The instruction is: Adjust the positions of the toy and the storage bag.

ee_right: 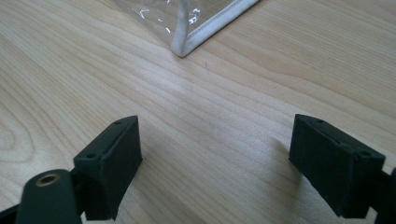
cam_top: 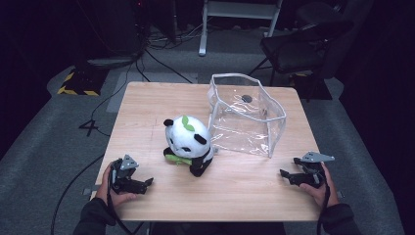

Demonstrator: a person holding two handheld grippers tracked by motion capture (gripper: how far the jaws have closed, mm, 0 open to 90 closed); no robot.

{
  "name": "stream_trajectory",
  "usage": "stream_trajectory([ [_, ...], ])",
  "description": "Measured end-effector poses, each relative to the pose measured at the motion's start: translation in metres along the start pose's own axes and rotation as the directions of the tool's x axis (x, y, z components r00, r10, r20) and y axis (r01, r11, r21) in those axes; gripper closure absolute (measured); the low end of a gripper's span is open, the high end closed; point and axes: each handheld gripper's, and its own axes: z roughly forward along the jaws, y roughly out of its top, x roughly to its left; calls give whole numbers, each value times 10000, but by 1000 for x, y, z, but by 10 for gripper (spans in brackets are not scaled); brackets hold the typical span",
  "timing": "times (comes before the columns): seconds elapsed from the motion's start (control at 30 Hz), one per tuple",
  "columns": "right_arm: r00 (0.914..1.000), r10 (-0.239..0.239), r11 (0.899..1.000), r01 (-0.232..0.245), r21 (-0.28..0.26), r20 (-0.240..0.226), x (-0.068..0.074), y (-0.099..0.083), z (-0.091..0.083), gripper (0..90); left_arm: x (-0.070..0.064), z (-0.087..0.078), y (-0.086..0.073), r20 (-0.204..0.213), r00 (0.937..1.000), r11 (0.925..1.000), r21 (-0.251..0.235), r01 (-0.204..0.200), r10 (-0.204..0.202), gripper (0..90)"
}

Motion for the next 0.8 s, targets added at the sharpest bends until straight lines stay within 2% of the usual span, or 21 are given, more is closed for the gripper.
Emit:
stream_trajectory([
  [0.8, 10000, 8, 10000, -8, 6, 13, 0, 0, 0, 168, 0, 0, 1, -106, 9999, 10000, 26, 34, -33, 3],
])
